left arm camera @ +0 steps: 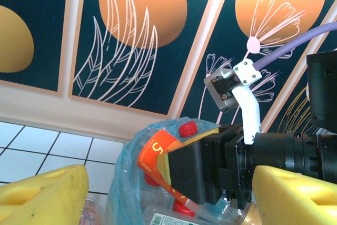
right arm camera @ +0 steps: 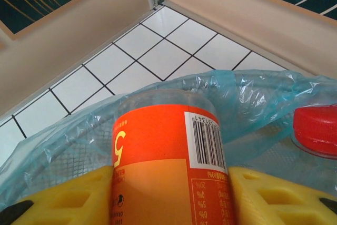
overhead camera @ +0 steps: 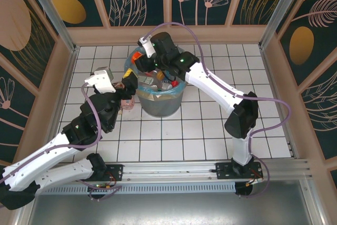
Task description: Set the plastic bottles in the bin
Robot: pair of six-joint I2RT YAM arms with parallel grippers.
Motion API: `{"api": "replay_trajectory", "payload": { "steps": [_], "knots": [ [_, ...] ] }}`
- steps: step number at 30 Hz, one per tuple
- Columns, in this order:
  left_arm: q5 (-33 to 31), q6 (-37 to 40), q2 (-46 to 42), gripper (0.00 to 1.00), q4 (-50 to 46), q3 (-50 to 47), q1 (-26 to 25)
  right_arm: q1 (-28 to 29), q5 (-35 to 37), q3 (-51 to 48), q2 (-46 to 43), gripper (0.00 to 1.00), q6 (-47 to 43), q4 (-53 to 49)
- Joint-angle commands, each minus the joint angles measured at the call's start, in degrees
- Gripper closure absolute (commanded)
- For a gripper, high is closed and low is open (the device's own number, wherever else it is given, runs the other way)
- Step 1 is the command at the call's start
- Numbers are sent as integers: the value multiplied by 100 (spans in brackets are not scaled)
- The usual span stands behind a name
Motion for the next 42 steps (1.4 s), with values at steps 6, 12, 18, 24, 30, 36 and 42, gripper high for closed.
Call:
{"api": "replay_trajectory", "payload": {
  "steps": [6,12,18,24,30,36,42],
  "knots": [
    [-55,87,56,19,36,-35,-3,-1,-138,106,-105,41,-21,-391],
    [-52,21,4,19,10,-61,-2,-24,-397,337,-212,54,-2,-428],
    [-84,20,13,19,23,-100,0,-34,-418,-614,-935,55,44,258],
    [-62,-12,26,19,4,-120,-6,-83,-710,-2078,-1960,55,191,1445],
    [-70,-36,41,19,14,-140,-5,-184,-1547,-2882,-2399,51,401,2245],
    [-18,-88,70,19,10,-120,-6,-172,-1840,-2638,-2024,45,316,2042],
    [-34,-111,61,19,-59,-106,-4,-172,-1698,-2475,-1907,22,178,1935]
  ]
}}
